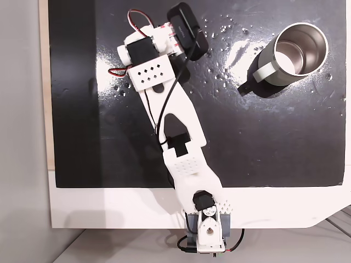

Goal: Grasp a pengrip and put it in the cup.

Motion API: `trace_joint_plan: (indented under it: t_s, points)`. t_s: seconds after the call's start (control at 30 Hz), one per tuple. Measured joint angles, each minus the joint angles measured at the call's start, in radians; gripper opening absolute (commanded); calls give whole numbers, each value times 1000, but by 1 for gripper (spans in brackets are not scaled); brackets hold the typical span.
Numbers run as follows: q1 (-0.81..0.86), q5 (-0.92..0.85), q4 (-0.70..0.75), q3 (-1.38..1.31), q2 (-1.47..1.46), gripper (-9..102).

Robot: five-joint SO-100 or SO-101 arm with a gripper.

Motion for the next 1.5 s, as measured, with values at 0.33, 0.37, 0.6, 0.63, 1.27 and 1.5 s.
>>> trace_joint_plan:
  t_s: [0.33,0.37,0.6,0.63,1.27,1.5]
  points:
    - [233,-6,150,-118,244,0]
    - [267,-18,176,-155,245,0]
    - [568,-130,210,-192,351,0]
    - [612,-146,210,-192,356,0]
    - [816,-373,212,-279,110,0]
    - [808,-396,212,-325,20,0]
